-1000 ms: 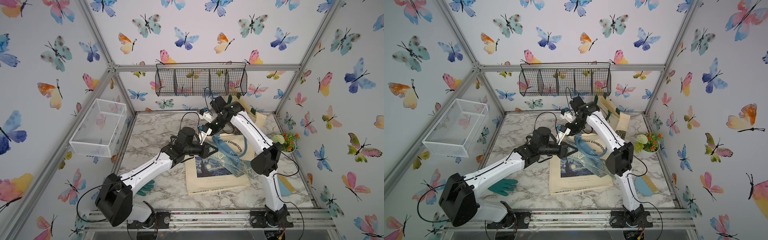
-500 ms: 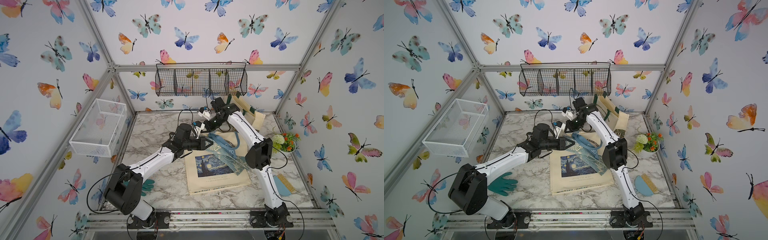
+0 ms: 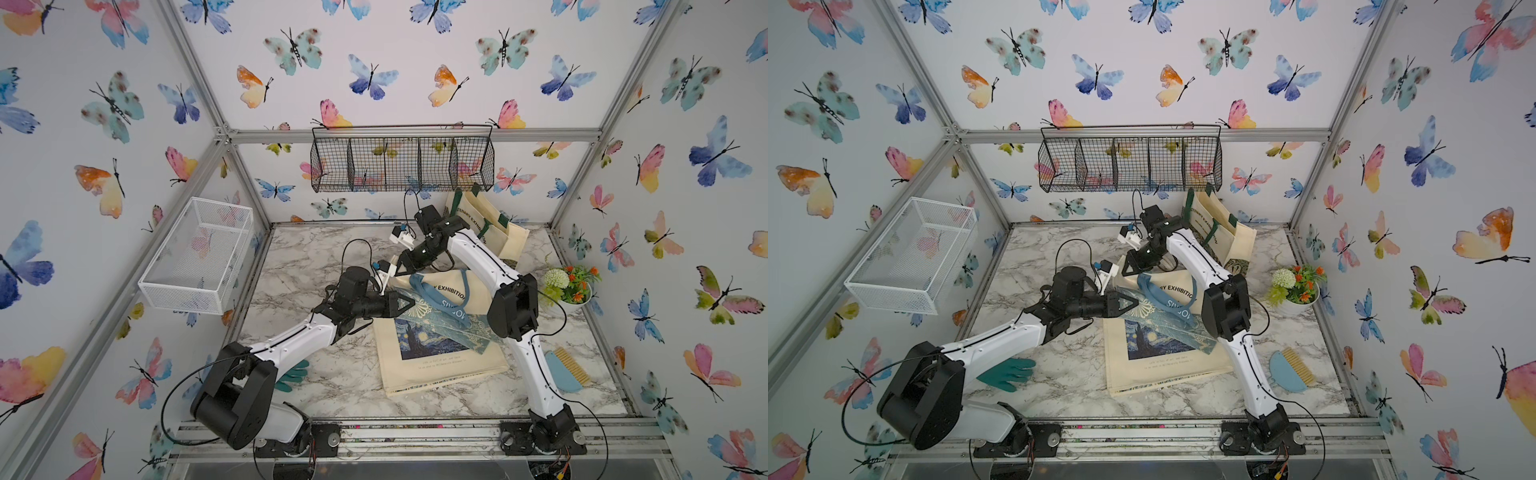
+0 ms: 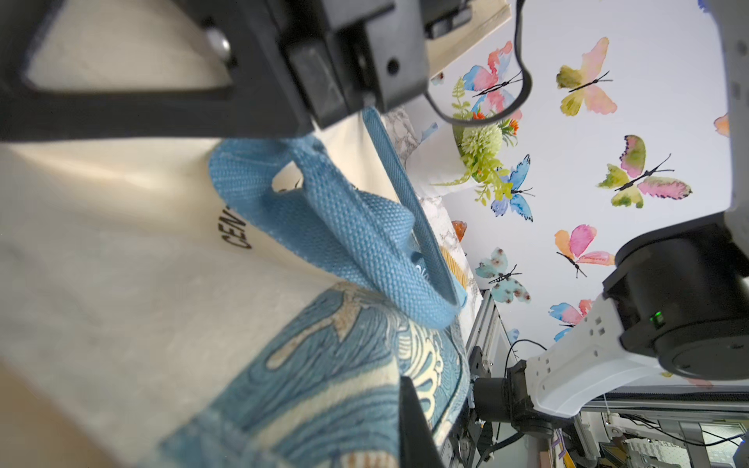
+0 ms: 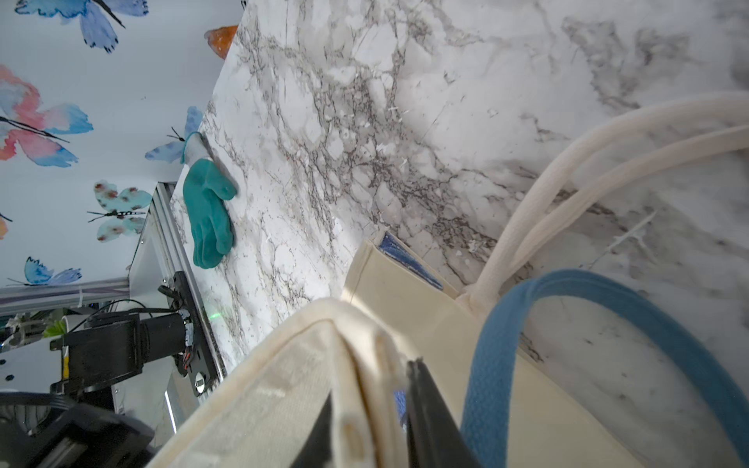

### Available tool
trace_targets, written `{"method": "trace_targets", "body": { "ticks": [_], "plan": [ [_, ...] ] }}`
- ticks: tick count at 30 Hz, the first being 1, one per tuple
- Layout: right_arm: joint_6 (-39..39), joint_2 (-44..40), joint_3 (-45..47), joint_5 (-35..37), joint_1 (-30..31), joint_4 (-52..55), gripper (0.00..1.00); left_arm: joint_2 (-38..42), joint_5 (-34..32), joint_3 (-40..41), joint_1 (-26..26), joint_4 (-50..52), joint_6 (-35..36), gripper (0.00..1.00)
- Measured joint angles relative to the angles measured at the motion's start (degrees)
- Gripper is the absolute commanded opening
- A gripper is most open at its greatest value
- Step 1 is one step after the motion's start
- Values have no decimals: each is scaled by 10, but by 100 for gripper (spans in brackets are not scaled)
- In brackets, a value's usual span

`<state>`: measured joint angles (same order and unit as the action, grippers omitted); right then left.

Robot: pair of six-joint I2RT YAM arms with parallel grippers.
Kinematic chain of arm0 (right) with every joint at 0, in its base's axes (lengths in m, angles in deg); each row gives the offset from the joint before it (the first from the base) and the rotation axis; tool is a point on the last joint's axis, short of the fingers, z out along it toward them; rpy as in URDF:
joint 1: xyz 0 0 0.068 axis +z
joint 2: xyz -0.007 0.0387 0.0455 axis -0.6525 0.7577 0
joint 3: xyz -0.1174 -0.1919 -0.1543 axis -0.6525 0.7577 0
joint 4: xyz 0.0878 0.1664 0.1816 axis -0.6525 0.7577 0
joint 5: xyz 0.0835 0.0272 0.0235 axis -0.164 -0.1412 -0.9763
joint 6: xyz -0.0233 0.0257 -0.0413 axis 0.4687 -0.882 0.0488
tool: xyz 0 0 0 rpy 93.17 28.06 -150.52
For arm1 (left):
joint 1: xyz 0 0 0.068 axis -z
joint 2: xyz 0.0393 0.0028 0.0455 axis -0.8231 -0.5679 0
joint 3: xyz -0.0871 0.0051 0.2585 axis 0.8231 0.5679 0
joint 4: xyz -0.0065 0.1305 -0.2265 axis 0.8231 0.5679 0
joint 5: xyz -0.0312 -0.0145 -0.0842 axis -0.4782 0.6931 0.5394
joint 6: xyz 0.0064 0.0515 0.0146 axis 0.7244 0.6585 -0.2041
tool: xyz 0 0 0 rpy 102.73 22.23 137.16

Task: Put away the canvas bag
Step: Place the canvas bag at the center of the board.

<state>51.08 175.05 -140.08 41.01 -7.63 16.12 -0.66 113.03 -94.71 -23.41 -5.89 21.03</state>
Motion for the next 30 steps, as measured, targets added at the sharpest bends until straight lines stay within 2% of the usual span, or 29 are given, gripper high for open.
{"method": "trace_targets", "body": {
  "ticks": [4,5,12,15,17,19,22,24,26,30],
  "plan": [
    [2,0,14,-7,12,0,29,41,-10,53,2,-1,-3,0],
    [2,0,16,-7,14,-1,32,49,-12,66,2,-6,-6,3],
    [-3,-1,16,34,7,-18,56,71,-7,120,5,-65,-24,36],
    [-12,-10,16,61,-3,-25,61,85,2,127,7,-71,-21,46],
    [-17,-25,17,77,-10,-30,64,103,5,127,8,-61,-18,46],
    [-23,-58,26,90,-15,-37,70,127,5,126,8,-45,-10,44],
    [-26,-125,61,96,-23,-49,71,158,6,124,8,-22,3,44],
    [-28,-182,99,99,-24,-61,71,174,10,125,8,-7,9,48],
    [-32,-237,155,101,-23,-79,71,183,16,127,8,4,13,51],
    [-45,-357,331,103,-23,-130,70,188,31,149,11,7,13,55]
  ]
}}
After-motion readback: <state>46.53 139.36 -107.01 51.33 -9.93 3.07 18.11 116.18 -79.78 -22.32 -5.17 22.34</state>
